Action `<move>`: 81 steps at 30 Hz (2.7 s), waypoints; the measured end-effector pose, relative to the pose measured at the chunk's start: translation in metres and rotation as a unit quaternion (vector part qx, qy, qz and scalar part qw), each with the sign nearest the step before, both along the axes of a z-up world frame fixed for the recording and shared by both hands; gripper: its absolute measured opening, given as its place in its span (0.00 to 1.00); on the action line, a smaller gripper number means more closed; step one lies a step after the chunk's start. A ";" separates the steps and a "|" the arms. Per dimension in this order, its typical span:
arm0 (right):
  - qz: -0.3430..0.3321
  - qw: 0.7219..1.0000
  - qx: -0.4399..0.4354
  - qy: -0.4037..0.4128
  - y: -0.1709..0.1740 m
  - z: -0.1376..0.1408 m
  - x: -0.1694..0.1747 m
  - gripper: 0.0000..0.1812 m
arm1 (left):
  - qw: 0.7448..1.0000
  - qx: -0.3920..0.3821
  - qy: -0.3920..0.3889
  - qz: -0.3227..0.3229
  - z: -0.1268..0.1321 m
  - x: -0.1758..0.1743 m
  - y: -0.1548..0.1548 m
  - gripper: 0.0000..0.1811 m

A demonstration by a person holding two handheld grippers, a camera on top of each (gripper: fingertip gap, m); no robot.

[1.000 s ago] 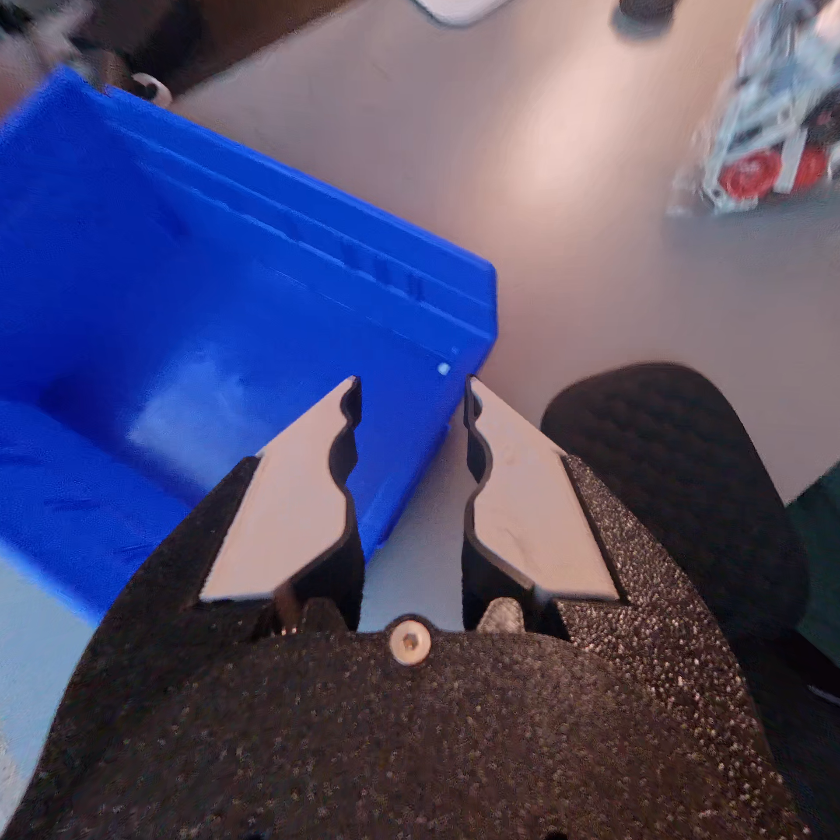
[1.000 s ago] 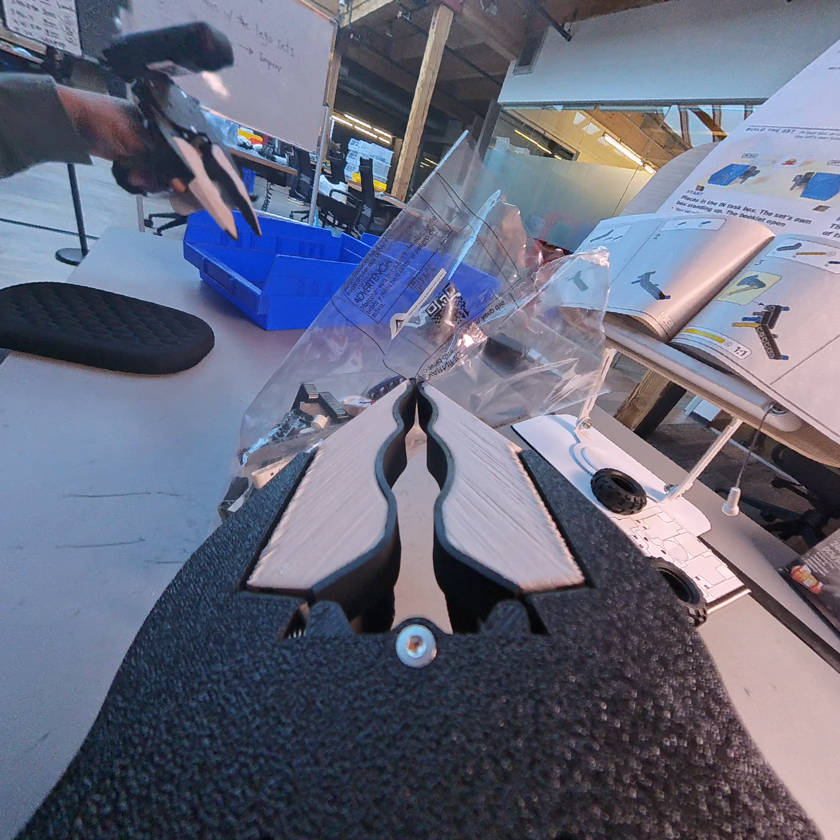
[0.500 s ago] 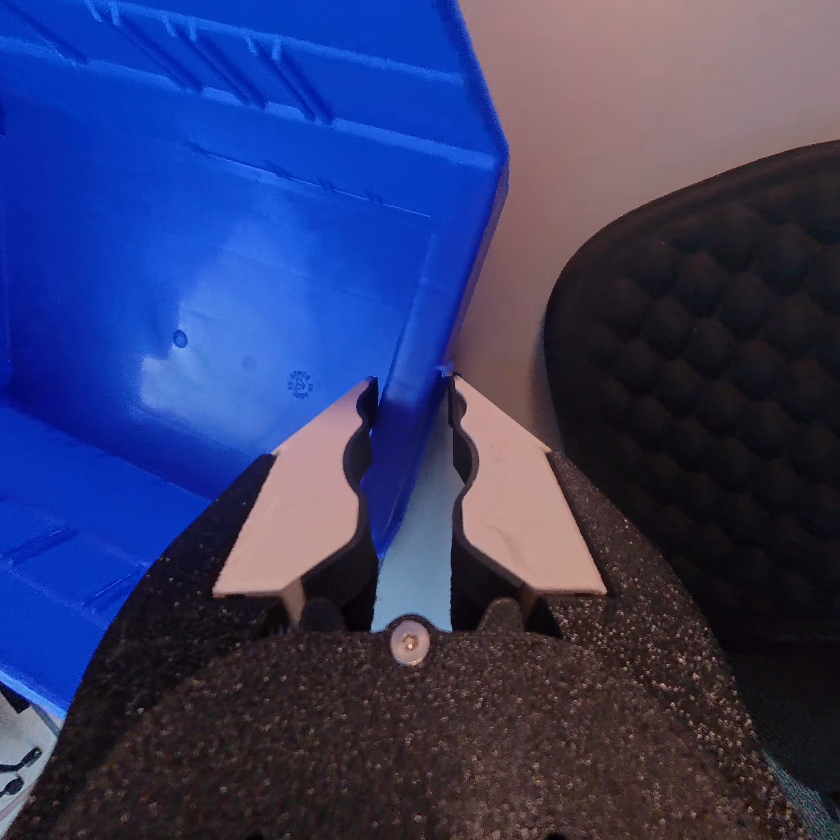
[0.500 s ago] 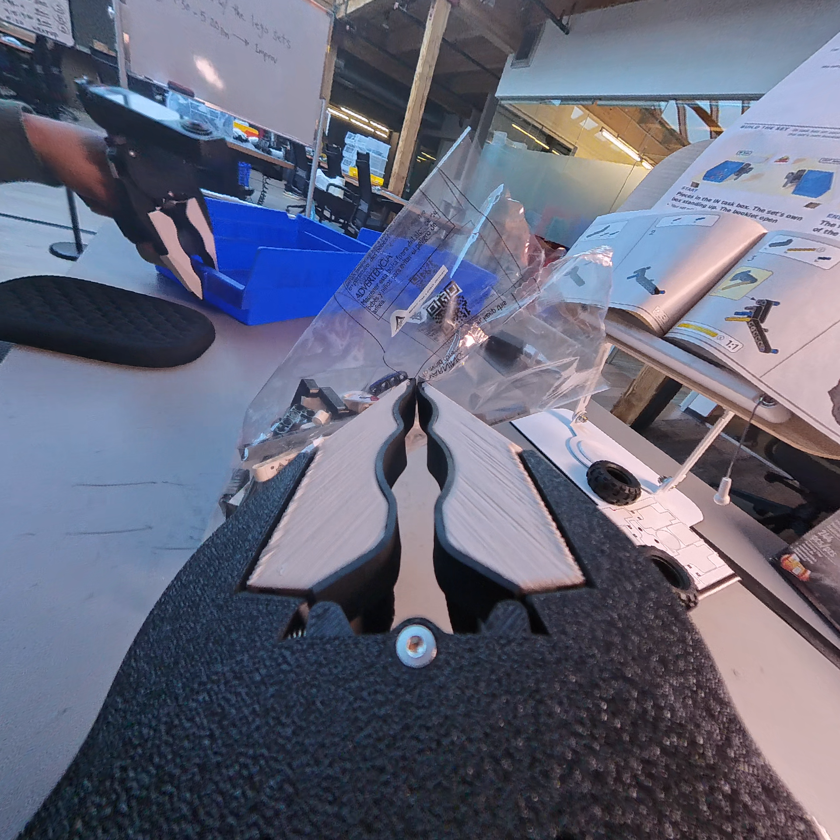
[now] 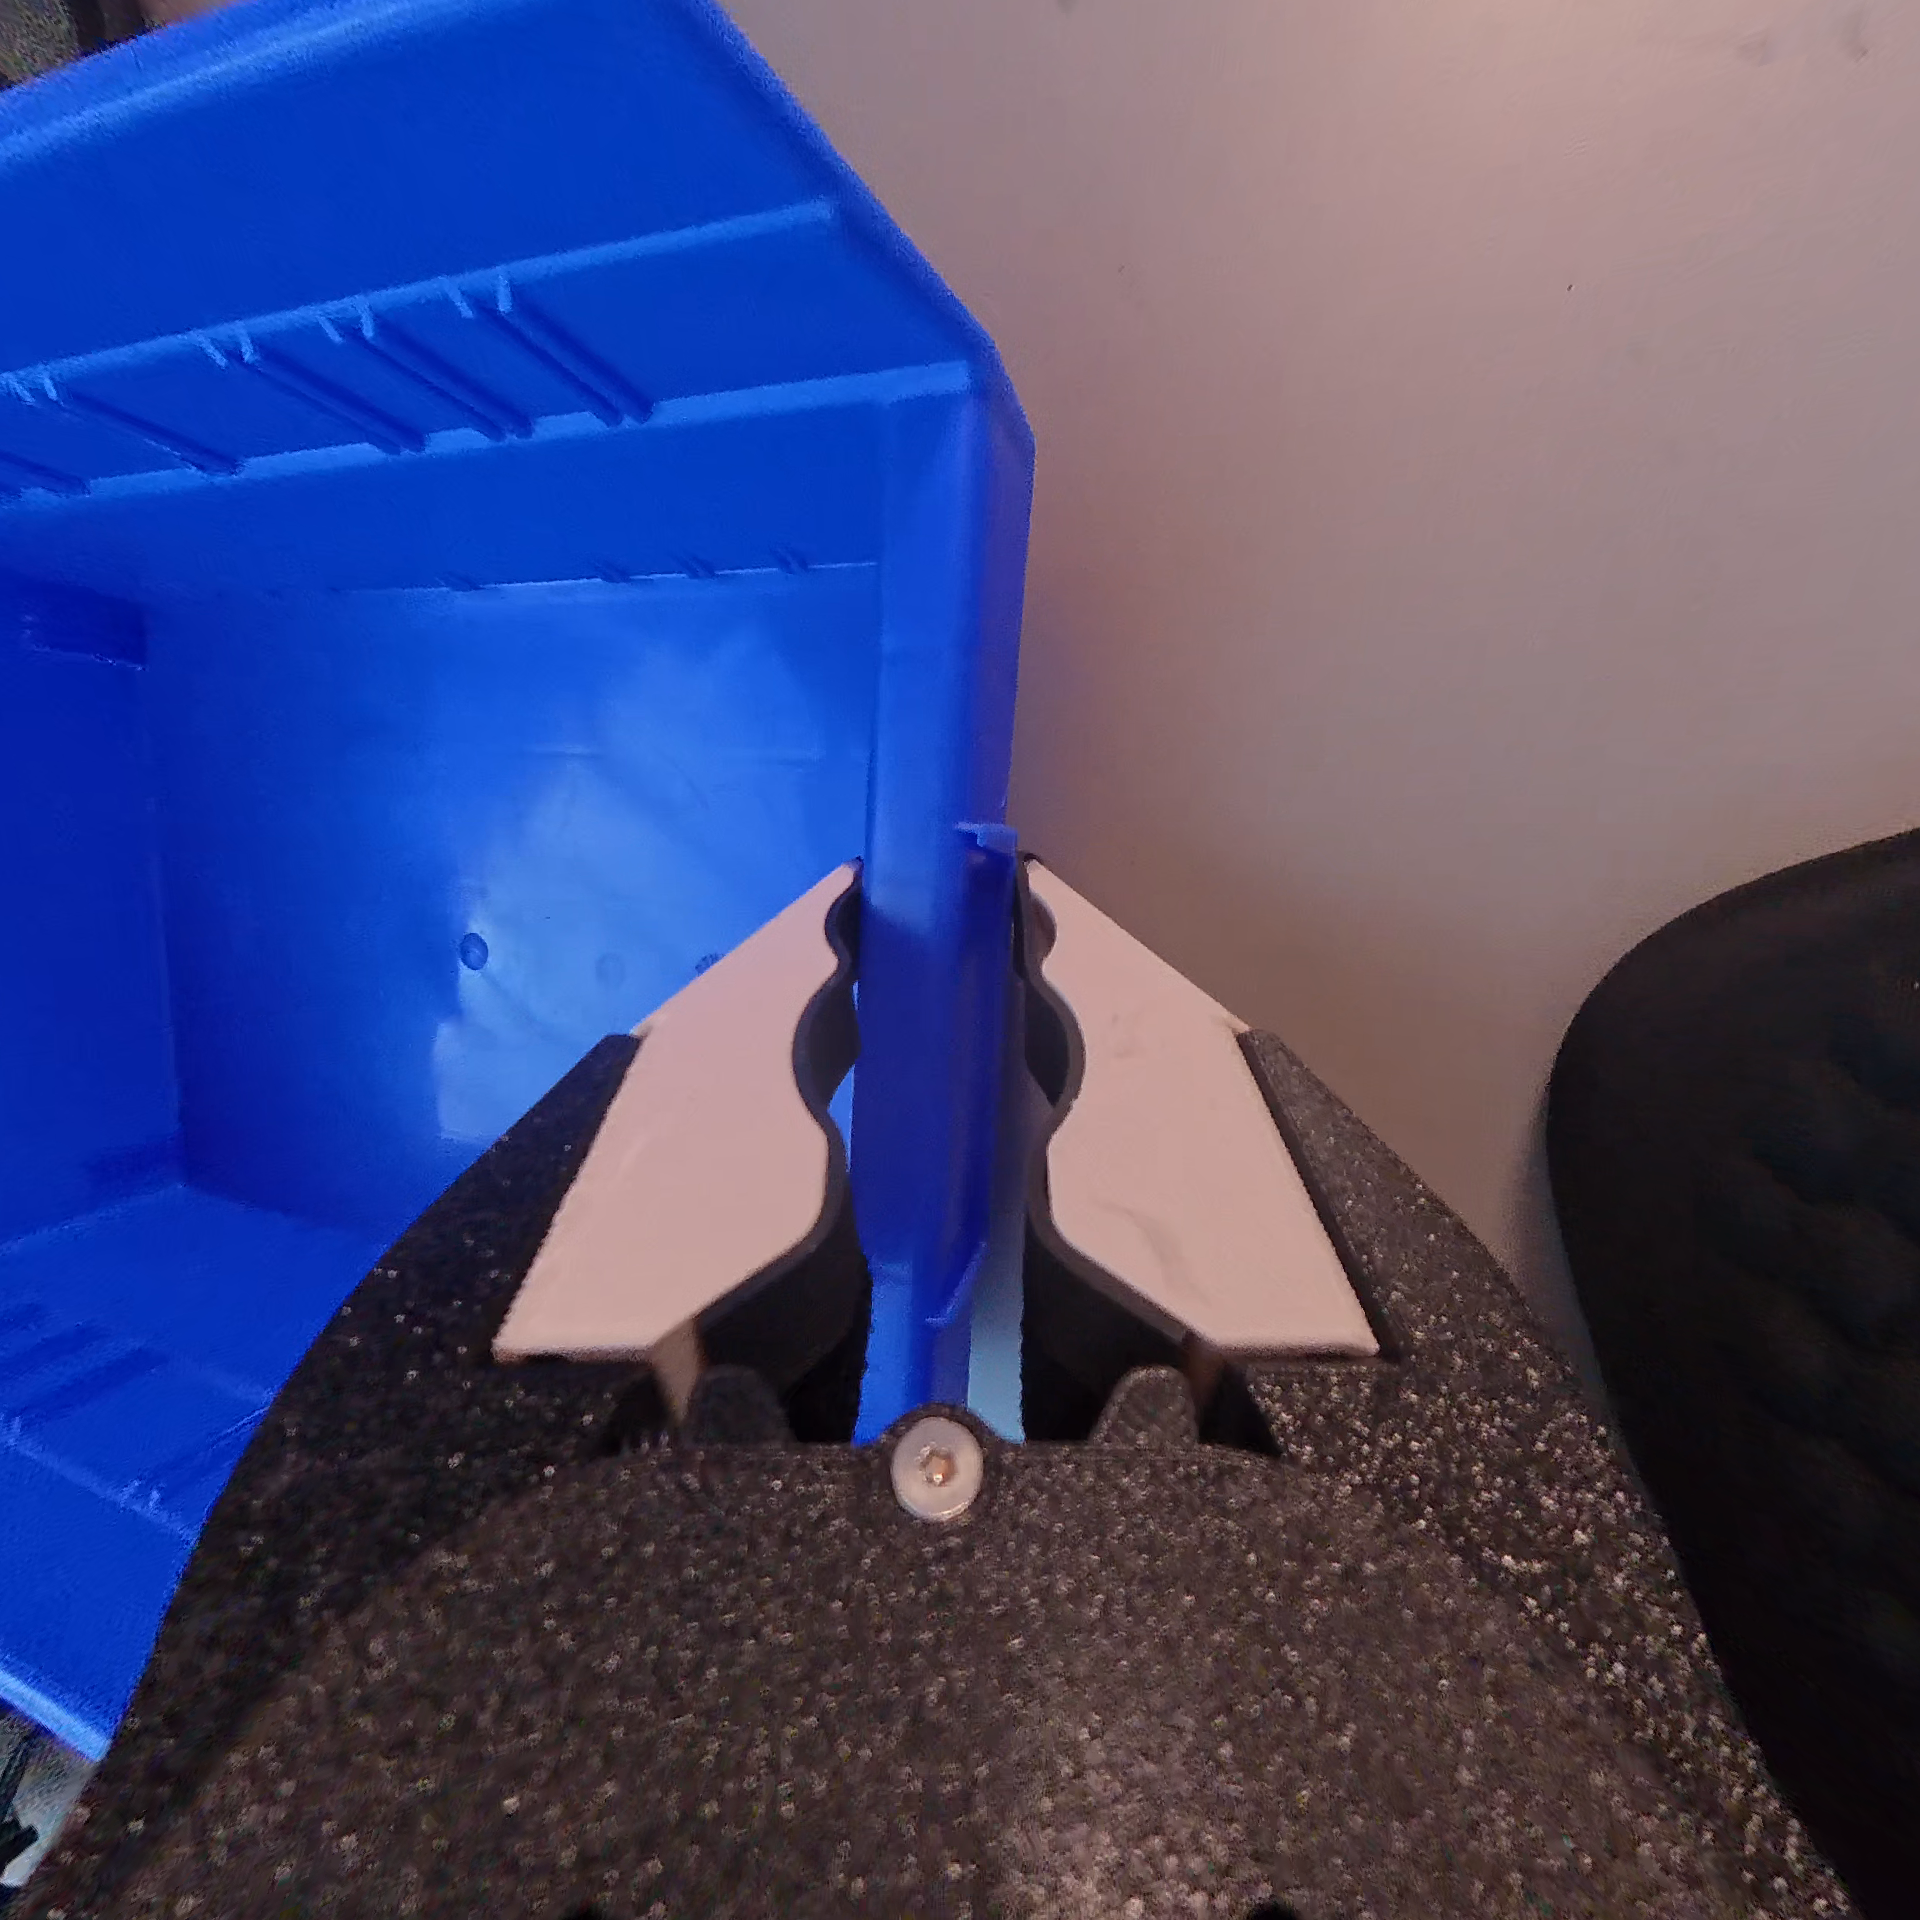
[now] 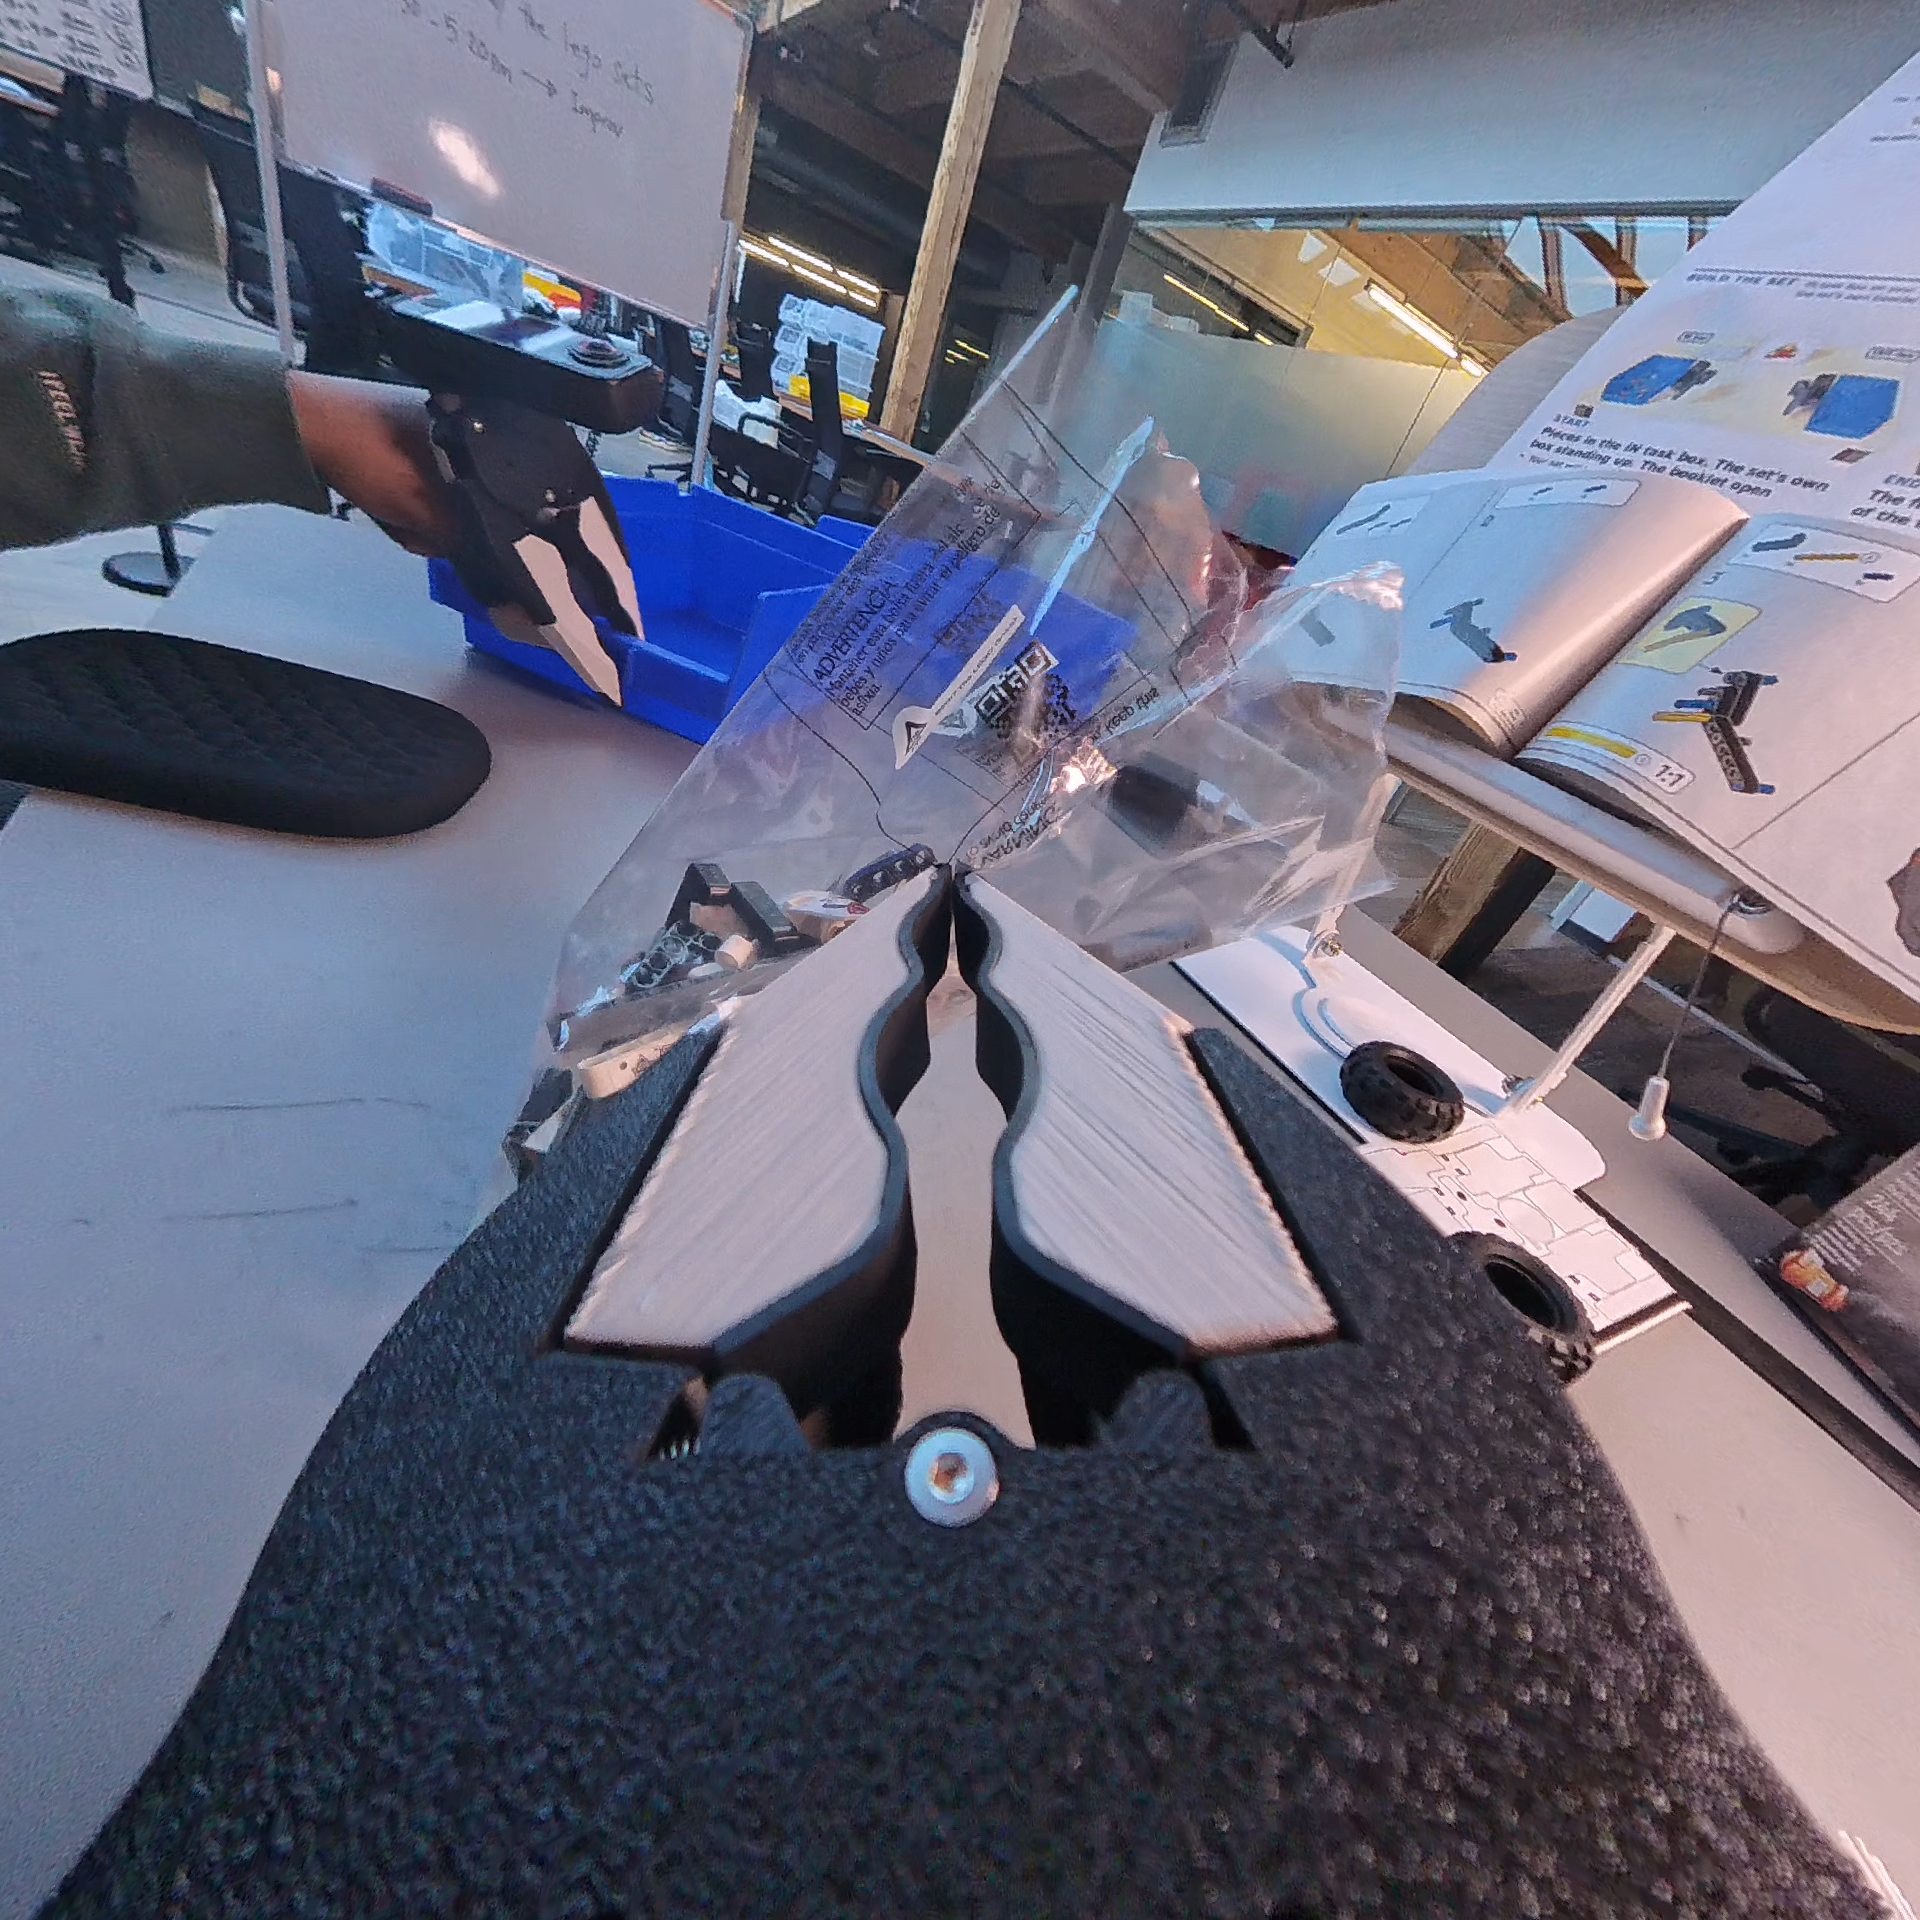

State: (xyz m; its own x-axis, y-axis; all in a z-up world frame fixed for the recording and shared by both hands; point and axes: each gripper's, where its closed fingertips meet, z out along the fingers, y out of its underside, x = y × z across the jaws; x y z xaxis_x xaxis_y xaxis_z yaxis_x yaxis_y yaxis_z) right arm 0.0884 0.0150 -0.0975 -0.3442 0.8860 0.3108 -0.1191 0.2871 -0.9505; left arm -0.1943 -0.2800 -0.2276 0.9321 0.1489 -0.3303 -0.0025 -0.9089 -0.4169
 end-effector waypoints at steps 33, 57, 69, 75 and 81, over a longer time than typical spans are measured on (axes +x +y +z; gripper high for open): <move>0.024 1.000 -0.002 0.004 0.007 0.063 0.000 0.00 | 0.745 0.448 -0.303 -0.392 0.168 0.221 0.199 0.05; 0.105 0.977 -0.136 -0.128 0.013 0.009 -0.007 0.11 | 0.766 0.422 -0.337 -0.349 0.135 0.198 0.210 0.13; 0.105 0.971 -0.191 -0.102 0.019 0.027 -0.006 0.00 | 0.761 0.405 -0.353 -0.363 0.135 0.219 0.218 0.03; 0.095 0.959 -0.226 -0.140 0.030 0.010 -0.007 0.16 | 0.766 0.400 -0.391 -0.317 0.122 0.201 0.214 0.20; 0.099 0.966 -0.132 -0.198 0.004 -0.033 -0.017 0.28 | 0.783 0.385 -0.363 -0.328 0.109 0.205 0.222 0.23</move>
State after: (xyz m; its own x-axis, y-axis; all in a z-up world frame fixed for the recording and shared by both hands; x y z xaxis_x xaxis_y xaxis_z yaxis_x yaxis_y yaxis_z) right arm 0.0715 0.0188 -0.1305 -0.5609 0.8210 -0.1070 0.2408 0.0381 -0.9698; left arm 0.0108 -0.0576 -0.1188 0.7917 -0.5454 0.2751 0.1295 -0.2903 -0.9481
